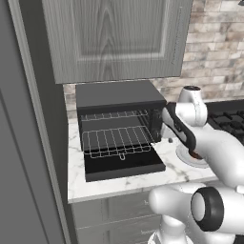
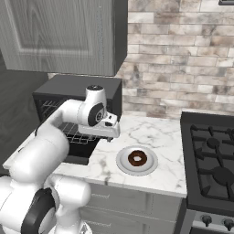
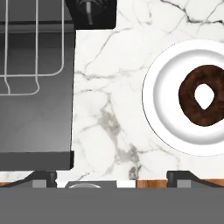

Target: Pick up the bagel from the plate, place it on the toaster oven rack, close the door, and set the timer.

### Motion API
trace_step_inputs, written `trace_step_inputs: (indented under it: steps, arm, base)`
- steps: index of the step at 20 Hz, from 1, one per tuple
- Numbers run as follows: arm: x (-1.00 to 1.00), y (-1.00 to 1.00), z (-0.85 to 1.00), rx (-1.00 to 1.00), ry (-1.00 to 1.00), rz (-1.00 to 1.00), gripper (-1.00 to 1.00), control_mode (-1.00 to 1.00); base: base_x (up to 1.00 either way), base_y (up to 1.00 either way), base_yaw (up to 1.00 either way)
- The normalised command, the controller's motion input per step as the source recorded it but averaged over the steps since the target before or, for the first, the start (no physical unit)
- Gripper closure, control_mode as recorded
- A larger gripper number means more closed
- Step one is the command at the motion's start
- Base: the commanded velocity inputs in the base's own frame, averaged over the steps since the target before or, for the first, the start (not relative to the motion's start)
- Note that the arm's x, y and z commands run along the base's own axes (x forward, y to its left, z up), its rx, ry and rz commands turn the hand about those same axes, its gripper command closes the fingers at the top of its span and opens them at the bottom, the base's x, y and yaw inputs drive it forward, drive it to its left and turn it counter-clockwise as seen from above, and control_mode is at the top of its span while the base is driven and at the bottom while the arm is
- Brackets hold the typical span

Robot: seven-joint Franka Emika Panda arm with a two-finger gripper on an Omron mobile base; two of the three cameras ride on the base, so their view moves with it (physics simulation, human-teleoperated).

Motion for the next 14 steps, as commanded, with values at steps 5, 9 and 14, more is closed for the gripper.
trace_step_inputs:
  steps: [5,9,14]
  arm:
    - [0.16,-0.38,-0.31,0.0,0.07,0.0,-1.0,-1.0]
    - [0.12,-0.32,-0.36,0.0,0.06,0.0,-1.0,-1.0]
    - [0.07,-0.18,-0.29,0.0,0.0,0.0,-1.0,-1.0]
  base:
    - [0.0,0.0,0.0]
    - [0.0,0.0,0.0]
    - [0.0,0.0,0.0]
